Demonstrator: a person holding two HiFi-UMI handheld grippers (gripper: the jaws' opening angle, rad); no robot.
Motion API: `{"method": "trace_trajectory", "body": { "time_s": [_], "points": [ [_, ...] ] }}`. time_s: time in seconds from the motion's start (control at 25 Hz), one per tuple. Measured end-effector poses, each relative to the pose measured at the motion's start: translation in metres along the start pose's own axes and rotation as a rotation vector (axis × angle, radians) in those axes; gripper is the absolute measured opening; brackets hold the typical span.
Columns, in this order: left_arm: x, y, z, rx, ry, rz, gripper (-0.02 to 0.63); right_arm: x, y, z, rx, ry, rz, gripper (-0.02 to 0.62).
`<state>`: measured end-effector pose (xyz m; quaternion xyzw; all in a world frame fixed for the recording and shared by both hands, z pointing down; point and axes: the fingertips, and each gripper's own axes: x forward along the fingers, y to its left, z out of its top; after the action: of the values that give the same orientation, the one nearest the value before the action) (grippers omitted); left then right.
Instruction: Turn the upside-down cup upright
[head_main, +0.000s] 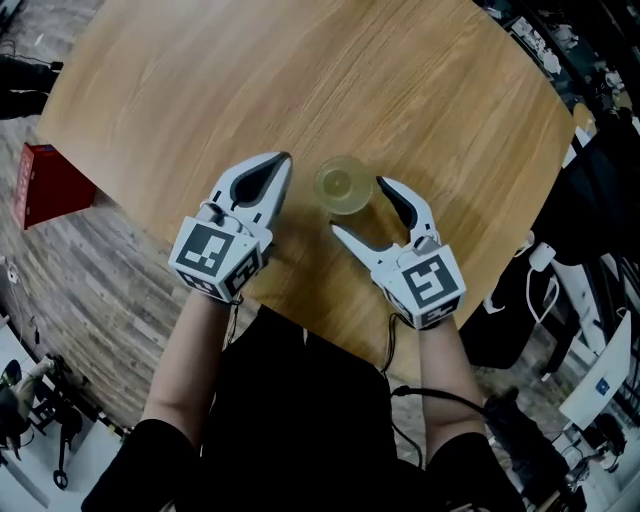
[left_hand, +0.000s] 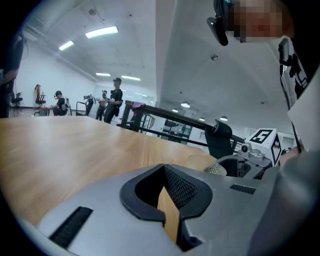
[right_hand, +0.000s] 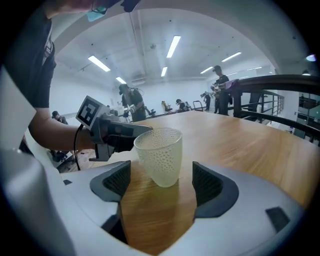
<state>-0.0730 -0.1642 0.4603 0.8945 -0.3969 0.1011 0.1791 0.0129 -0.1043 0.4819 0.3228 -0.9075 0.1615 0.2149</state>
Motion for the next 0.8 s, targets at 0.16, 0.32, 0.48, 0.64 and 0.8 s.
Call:
{"method": "trace_trajectory", "body": {
  "time_s": [0.16, 0.32, 0.48, 0.64, 0.8],
  "points": [
    [-0.051, -0.028, 0.041, 0.040, -0.034, 0.068, 0.008, -0.059, 0.026, 0.026, 0.055, -0.088, -0.083, 0.334],
    [-0.093, -0.068, 0.089, 0.073, -0.141, 0.125, 0.008, -0.108, 0.034, 0.087, 0.049, -0.279, -0.278, 0.084],
    [-0.131, -0.127, 0.140, 0.112, -0.256, 0.154, 0.008, -0.151, 0.056, 0.138, 0.055, -0.402, -0.389, 0.017],
    [-0.163, -0.175, 0.176, 0.136, -0.310, 0.198, 0.008, -0.197, 0.080, 0.186, 0.023, -0.494, -0.475, 0.014],
    [-0.179, -0.204, 0.200, 0.191, -0.366, 0.228, 0.008, -0.231, 0.096, 0.211, -0.012, -0.535, -0.518, 0.012]
  ]
}}
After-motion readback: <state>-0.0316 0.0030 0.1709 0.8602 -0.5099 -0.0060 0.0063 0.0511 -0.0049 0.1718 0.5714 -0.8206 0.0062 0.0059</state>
